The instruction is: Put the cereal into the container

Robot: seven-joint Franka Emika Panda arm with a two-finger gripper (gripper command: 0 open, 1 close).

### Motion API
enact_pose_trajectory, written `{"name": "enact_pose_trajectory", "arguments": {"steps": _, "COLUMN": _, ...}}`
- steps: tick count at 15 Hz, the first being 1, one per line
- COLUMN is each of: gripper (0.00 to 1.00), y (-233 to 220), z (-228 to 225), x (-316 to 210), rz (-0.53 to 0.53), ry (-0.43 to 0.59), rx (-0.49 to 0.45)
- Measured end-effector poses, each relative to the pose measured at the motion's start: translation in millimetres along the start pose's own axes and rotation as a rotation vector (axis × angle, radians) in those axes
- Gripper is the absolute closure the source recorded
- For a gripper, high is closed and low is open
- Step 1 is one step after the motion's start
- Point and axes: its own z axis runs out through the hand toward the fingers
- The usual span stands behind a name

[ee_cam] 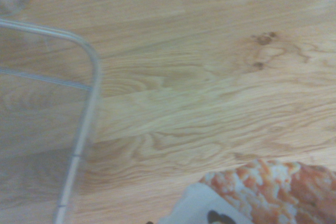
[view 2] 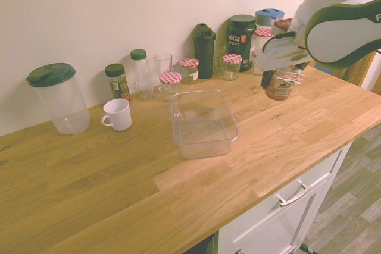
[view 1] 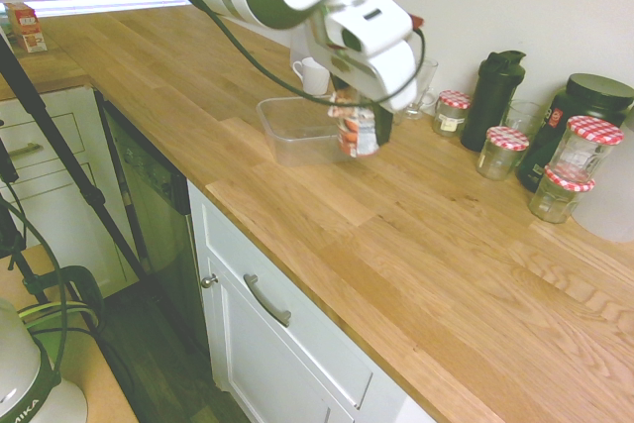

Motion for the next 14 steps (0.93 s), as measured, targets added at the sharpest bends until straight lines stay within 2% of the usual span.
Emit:
{"name": "enact_pose_trajectory", "arguments": {"steps": 3, "gripper": 1.0, "y": -45, "z": -5, "x": -42, "rz": -0.034, "ry": 0.024, "rx": -0.013}}
{"name": "enact_pose_trajectory", "arguments": {"steps": 6, "gripper": 1.0, "y": -93, "z": 1, "x": -60, "rz": -0.062, "ry": 0.022, "rx": -0.03}}
{"name": "enact_pose_trajectory", "arguments": {"steps": 10, "gripper": 1.0, "y": -149, "z": 42, "x": -86, "rz": -0.077, "ry": -0.04, "rx": -0.09}}
{"name": "enact_pose_trajectory", "arguments": {"steps": 14, "gripper": 1.0, "y": -166, "z": 82, "x": -86, "rz": -0.06, "ry": -0.085, "rx": -0.139}}
